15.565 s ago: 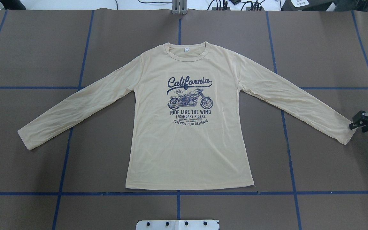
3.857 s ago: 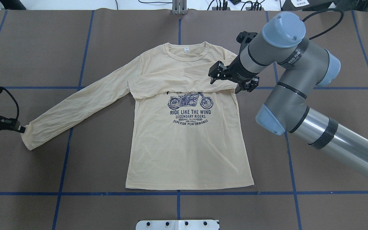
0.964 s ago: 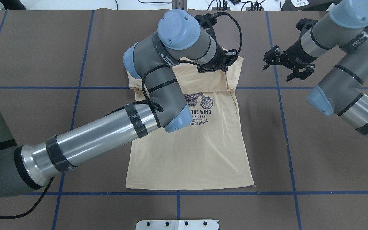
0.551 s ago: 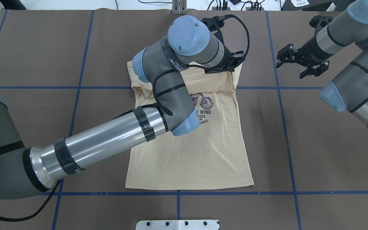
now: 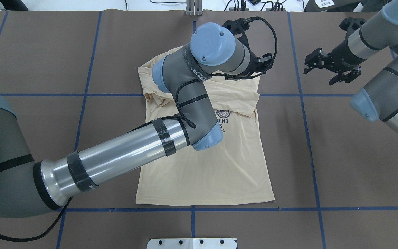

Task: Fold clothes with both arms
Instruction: 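Release the sleeve and draw the left gripper back toward the shirt edge, then move the right gripper to the near hem corner while the left gripper holds the side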

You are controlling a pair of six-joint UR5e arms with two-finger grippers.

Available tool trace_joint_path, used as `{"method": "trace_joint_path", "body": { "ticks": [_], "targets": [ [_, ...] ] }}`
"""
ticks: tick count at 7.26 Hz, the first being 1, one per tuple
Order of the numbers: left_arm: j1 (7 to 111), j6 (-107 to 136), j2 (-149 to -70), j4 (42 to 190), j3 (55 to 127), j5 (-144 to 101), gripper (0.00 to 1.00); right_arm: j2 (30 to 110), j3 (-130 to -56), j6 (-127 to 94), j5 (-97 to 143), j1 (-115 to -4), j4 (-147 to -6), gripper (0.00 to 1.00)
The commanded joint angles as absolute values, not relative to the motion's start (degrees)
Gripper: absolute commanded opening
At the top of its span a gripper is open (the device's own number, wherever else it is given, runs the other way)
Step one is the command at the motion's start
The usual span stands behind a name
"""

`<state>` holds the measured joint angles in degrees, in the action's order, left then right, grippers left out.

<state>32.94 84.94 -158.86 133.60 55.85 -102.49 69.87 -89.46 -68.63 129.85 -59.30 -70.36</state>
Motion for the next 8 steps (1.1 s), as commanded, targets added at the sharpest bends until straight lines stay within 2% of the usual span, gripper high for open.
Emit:
{"method": "trace_joint_path", "body": {
  "ticks": [1,2,3,4,5,7,8],
  "targets": [
    [33.57,84.82,-157.08,133.16,58.68,-104.05,0.85,70.05,-90.43,-72.74,129.46,-58.28,-70.05,0.99],
    [34.53,84.81,-152.36,132.72,64.89,-107.72,0.85,69.7,-91.83,-78.34,128.94,-55.23,-68.83,0.99],
    [35.24,84.55,-144.66,131.24,74.17,-109.75,0.85,69.78,-93.24,-85.45,127.28,-52.5,-66.82,0.99],
    [35.33,84.12,-134.92,130.35,86.1,-109.78,0.85,70.22,-97.25,-95.78,121.44,-47.86,-65.32,0.99],
    [35.59,84.11,-128.82,130.25,93.27,-109.86,0.84,70.49,-101.12,-103.2,115.46,-43.03,-65.74,0.99],
    [37.52,83.24,-124.12,126.77,97.63,-109.95,0.82,77.91,-108.85,-111.33,108.51,-33.36,-65.83,1.0],
    [38.05,75.58,-123.67,119.26,100.69,-109.86,0.82,82.22,-112.64,-112.58,106.8,-29.57,-65.83,1.0]
  ]
}}
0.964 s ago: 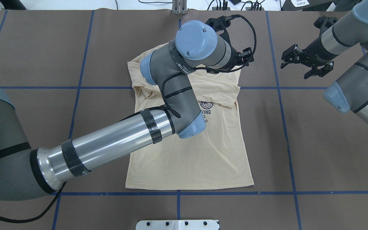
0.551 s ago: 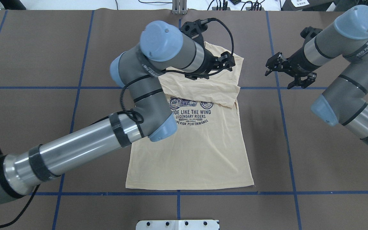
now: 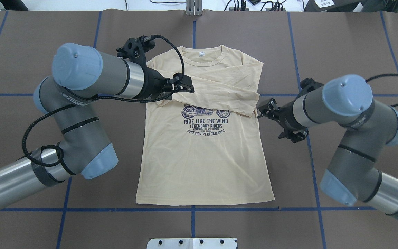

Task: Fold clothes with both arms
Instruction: 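Move the right gripper to the near hem corner while the left gripper holds the side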

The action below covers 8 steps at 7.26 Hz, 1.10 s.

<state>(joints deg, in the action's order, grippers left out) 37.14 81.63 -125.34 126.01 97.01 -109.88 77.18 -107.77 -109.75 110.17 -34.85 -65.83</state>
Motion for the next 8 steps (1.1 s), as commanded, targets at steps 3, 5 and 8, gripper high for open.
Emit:
{"method": "trace_joint_path", "body": {
  "ticks": [3,5,8],
  "targets": [
    [39.2,71.54,-116.04,112.5,107.82,-109.86,0.82,83.93,-114.6,-119.76,96.88,-19.0,-65.83,0.99],
    [38.76,71.98,-115.75,112.5,107.84,-109.69,0.82,87.6,-115.49,-123.99,96.16,-17.76,-66.27,0.97],
    [38.67,72.33,-115.84,112.59,107.93,-109.69,0.83,89.3,-117.15,-125.15,95.54,-13.99,-66.36,0.75]
  ]
}}
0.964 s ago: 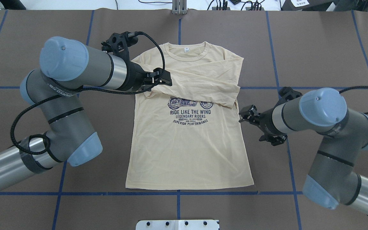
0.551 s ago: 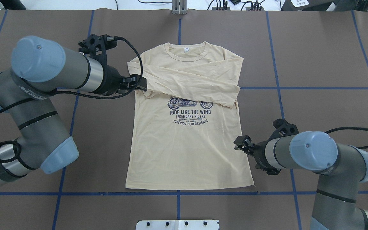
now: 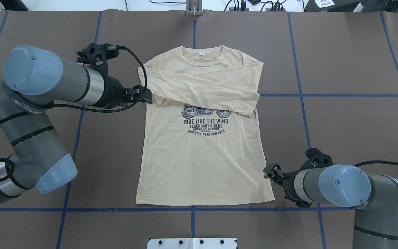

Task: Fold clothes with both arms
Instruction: 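Move the right gripper to the near hem corner while the left gripper holds the side, then grasp the near hem corner with the right gripper and hold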

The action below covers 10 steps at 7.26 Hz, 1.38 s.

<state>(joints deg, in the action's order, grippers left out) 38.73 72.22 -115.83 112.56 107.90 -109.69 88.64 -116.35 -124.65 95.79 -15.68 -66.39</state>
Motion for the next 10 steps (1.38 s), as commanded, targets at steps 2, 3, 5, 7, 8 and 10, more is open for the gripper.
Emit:
{"method": "trace_joint_path", "body": {
  "ticks": [2,3,5,7,8,10],
  "targets": [
    [38.67,72.33,-115.84,112.59,107.93,-109.6,0.83,89.3,-117.07,-126.72,95.36,-11.43,-66.44,0.71],
    [38.67,72.33,-115.84,112.59,107.93,-109.69,0.83,89.3,-117.07,-126.74,94.4,-10.9,-66.45,0.71],
    [38.67,72.33,-115.84,112.59,107.84,-109.6,0.83,89.03,-116.9,-126.83,92.82,-10.46,-66.45,0.69],
    [38.58,72.33,-115.84,112.59,107.93,-109.6,0.83,89.03,-116.63,-126.83,90.8,-10.46,-66.53,0.7],
    [38.58,72.33,-115.93,112.59,107.93,-109.6,0.83,88.86,-116.46,-126.74,90.44,-10.46,-66.53,0.7],
    [38.58,72.33,-115.93,112.59,107.93,-109.6,0.83,88.86,-116.54,-126.83,90.35,-10.46,-66.53,0.71]
  ]
}}
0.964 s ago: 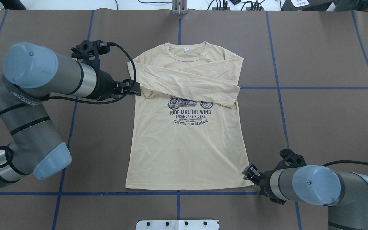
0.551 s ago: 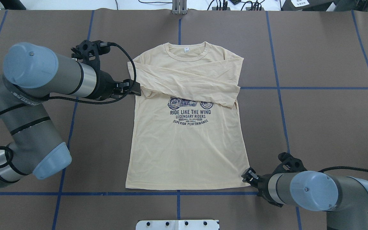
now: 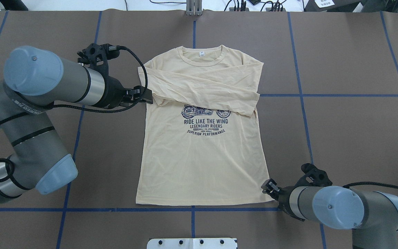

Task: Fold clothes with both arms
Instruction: 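Grasp the near hem corner with the right gripper and hold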

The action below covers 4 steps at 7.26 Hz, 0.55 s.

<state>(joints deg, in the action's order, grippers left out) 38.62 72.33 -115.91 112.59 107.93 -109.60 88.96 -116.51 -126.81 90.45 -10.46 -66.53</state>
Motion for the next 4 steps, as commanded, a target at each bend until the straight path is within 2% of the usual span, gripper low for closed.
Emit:
{"method": "trace_joint_path", "body": {
  "ticks": [1,4],
  "targets": [
    [38.58,72.33,-115.93,112.59,107.93,-109.6,0.83,88.94,-116.54,-126.83,90.26,-10.46,-66.53,0.71],
    [38.67,72.42,-115.93,112.59,107.93,-109.6,0.83,88.86,-116.63,-126.83,90.35,-10.46,-66.53,0.7]
  ]
}}
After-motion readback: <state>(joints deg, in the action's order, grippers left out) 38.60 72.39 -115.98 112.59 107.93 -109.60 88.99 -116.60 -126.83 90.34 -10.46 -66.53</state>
